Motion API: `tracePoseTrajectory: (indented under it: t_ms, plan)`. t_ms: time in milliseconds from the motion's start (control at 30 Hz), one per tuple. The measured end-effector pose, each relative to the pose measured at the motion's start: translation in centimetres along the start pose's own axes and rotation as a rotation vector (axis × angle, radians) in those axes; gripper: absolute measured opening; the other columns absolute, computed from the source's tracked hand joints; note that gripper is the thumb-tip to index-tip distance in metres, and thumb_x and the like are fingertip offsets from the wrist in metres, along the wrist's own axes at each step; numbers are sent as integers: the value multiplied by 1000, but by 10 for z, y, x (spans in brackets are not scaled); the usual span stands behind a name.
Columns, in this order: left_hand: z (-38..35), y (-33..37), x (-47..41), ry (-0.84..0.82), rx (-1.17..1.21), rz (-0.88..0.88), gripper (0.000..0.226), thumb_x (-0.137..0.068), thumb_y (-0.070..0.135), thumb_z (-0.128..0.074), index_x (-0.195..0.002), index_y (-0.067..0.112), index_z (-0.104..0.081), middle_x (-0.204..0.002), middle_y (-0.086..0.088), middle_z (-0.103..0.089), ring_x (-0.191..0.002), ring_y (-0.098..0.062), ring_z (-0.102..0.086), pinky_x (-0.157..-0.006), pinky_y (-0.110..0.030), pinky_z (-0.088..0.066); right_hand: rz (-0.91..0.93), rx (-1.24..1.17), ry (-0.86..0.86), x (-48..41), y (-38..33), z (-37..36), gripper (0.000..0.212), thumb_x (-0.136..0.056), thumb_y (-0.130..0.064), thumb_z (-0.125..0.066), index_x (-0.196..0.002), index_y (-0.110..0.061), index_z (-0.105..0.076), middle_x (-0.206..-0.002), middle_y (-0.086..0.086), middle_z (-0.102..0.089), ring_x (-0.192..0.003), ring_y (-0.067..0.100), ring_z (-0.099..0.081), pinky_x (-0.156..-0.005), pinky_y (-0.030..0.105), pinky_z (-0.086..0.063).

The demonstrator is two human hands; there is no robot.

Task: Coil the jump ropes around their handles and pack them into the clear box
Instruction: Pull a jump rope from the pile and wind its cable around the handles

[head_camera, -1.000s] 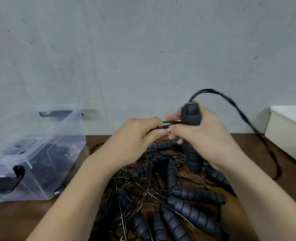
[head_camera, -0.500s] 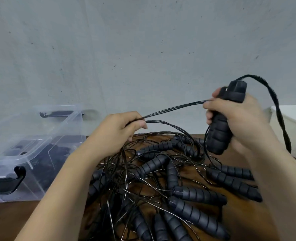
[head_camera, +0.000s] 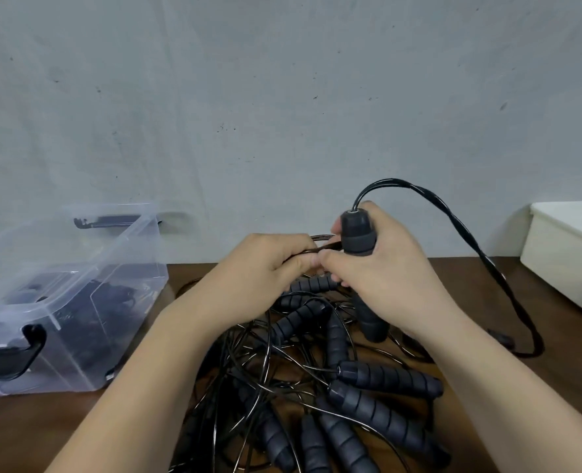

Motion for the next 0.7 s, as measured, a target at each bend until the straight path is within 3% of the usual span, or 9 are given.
tracePoseTrajectory:
  t_ms: [100,233,333,433,567,700]
  plan:
    - [4,-8,1,1,27,55,21,-107,38,-58,-89,36,-69,-64,6,-60,-58,-2,-55,-56,-17,-41,16,-64,37,-4,3,7,25,-81,-27,-80,-97,-26,-61,-87,12,-72,-78,38,-71,-76,61,-61]
    - [23,-33,4,57,22,164,23,-106,45,-56,-95,38,-75,-65,4,-60,-58,-8,-52,-58,-25,-41,-23,-348,157,-13,9,34,23,-90,-3,-76,-102,-17,-62,-72,8,-65,-63,20,-61,-66,42,-56]
    - [32,-44,8,67,33,203,23,-107,46,-54,-96,40,-75,-65,7,-58,-69,-29,-62,-66,-31,-44,-49,-471,207,-19,14,53,23,-91,1,-74,-101,-15,-62,-70,6,-64,-61,19,-59,-62,33,-53]
    - [30,-41,7,61,21,196,26,-108,47,-52,-97,39,-74,-64,9,-57,-77,-37,-64,-66,-34,-47,-48,-432,202,-19,13,55,22,-92,-3,-76,-105,-14,-62,-77,11,-68,-62,17,-64,-60,30,-52]
    - [26,-30,6,77,25,172,28,-109,47,-49,-95,38,-72,-64,7,-58,-68,-27,-63,-63,-35,-51,-29,-386,90,-13,3,37,24,-92,-5,-76,-106,-15,-60,-107,4,-81,-74,19,-75,-70,37,-56]
    - [11,-10,3,43,22,96,31,-108,45,-51,-83,50,-69,-68,0,-66,-56,-3,-56,-54,-21,-44,23,-276,-25,-2,-6,11,25,-93,-12,-78,-109,-20,-60,-108,-4,-80,-76,18,-77,-75,42,-61]
Point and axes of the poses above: each hand's wrist, its own x-axis away from the middle knuckle, its own z-axis out of the back of the hand, y = z × x, the point moved 7 cm from there along -x, towards the middle knuckle
